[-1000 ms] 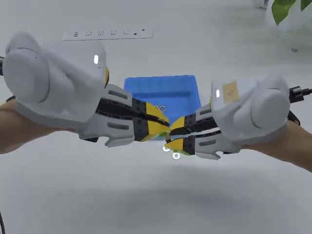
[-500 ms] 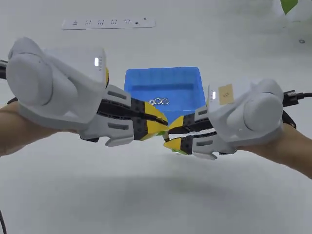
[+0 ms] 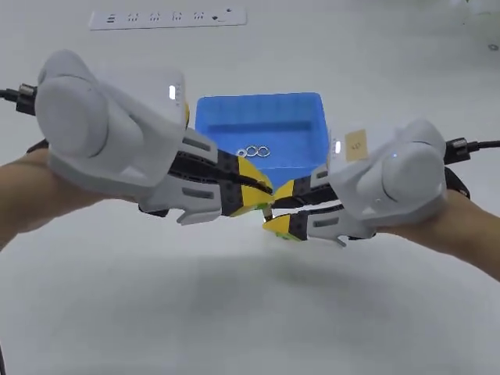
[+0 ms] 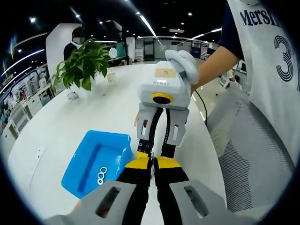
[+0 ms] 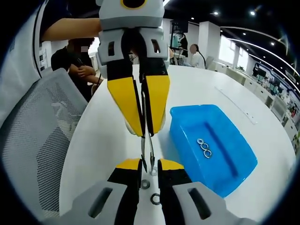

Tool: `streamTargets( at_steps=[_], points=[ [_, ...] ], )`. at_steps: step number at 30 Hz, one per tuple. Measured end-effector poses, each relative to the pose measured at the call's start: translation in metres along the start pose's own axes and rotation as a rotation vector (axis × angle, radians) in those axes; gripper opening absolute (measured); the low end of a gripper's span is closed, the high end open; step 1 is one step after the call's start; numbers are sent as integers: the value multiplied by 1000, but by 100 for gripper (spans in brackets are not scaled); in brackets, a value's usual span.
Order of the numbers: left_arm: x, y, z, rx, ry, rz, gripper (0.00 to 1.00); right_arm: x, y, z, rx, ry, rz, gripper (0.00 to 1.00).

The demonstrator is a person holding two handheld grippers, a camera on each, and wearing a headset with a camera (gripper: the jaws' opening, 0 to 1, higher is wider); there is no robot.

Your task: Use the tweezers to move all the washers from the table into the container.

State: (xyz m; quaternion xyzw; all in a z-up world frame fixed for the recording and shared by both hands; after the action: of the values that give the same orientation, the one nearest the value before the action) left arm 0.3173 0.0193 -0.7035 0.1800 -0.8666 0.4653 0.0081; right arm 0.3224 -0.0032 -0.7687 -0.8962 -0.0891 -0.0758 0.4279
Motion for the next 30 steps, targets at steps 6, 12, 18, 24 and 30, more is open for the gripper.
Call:
streamTargets(
  at_steps=[6, 12, 18, 24, 30],
  points=[
    [-1, 1, 1, 0, -2, -3, 7, 1, 0, 2, 3, -3, 1, 14],
    [-2, 0, 2, 4, -1, -1, 7, 1, 0, 1, 3, 1, 1, 14],
    [-2, -1, 3, 6, 0, -5, 7, 3, 2, 0, 5, 9, 7, 14],
    [-2, -2, 3, 5, -2, -2, 7, 4, 2, -1, 6, 13, 7, 14],
    [-3, -4, 1, 10, -1, -5, 7, 3, -1, -3, 19, 11, -1, 11]
  ],
)
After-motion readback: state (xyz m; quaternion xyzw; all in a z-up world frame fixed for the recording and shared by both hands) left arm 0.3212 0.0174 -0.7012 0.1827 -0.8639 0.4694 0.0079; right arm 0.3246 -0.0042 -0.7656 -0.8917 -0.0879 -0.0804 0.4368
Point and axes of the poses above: the centre of the closed fingertips' face, and the gripper's own axes: z roughly forward along the fingers, x roughly to its right, y roughly out of its underside, the point moved 3 cm from there along -z, roughly backward along the fingers, and after that the axes turned 14 degrees about -z, right-handed, at the moved point
